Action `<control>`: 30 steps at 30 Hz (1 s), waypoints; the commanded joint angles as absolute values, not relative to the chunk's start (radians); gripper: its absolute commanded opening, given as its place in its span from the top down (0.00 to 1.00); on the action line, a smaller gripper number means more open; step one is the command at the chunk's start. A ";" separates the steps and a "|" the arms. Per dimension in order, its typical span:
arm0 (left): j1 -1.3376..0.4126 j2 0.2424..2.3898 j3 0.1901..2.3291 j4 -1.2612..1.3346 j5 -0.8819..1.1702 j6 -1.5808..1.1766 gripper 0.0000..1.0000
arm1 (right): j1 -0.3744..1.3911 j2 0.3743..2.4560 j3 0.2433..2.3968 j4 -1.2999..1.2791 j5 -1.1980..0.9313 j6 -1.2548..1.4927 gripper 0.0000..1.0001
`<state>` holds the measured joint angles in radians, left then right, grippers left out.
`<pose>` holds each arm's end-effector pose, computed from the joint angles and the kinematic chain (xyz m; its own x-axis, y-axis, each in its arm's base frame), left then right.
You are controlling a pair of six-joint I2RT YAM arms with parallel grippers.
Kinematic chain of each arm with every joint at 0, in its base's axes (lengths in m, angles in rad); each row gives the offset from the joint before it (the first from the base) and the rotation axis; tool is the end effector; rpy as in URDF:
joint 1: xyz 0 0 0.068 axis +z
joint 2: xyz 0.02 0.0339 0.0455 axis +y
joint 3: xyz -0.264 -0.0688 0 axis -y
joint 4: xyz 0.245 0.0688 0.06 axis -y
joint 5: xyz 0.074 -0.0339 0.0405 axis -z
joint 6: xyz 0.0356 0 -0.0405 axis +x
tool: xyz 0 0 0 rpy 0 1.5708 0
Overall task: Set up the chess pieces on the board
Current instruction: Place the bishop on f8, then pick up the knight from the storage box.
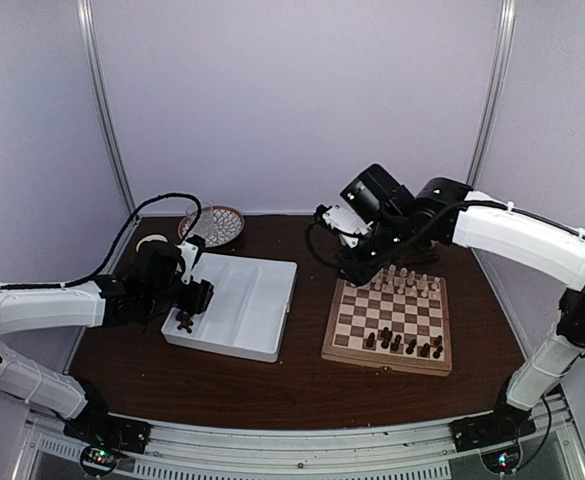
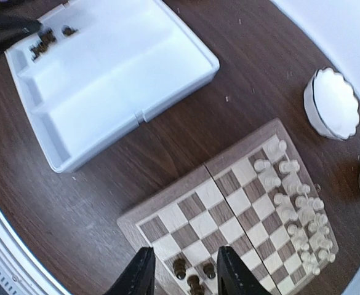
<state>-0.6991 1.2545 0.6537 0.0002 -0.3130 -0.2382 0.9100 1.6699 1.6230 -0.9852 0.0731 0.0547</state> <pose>0.2083 -0.1608 0.2144 -0.5189 0.1430 -0.8428 0.3040 0.9523 -0.0256 0.2168 0.2746 0.3307 -0.5678 -0.6416 -0.5157 -0.7345 0.6778 -0.0345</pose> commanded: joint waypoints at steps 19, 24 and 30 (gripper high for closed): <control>-0.491 1.489 0.783 -0.173 -0.182 -0.162 0.51 | 0.911 1.315 1.014 -0.152 -0.127 0.036 0.53; -0.488 1.570 0.836 -0.183 -0.173 -0.138 0.58 | 0.910 1.320 1.012 -0.148 -0.130 0.036 0.53; -0.485 1.651 0.906 -0.244 -0.140 -0.130 0.67 | 0.910 1.327 1.012 -0.147 -0.129 0.036 0.53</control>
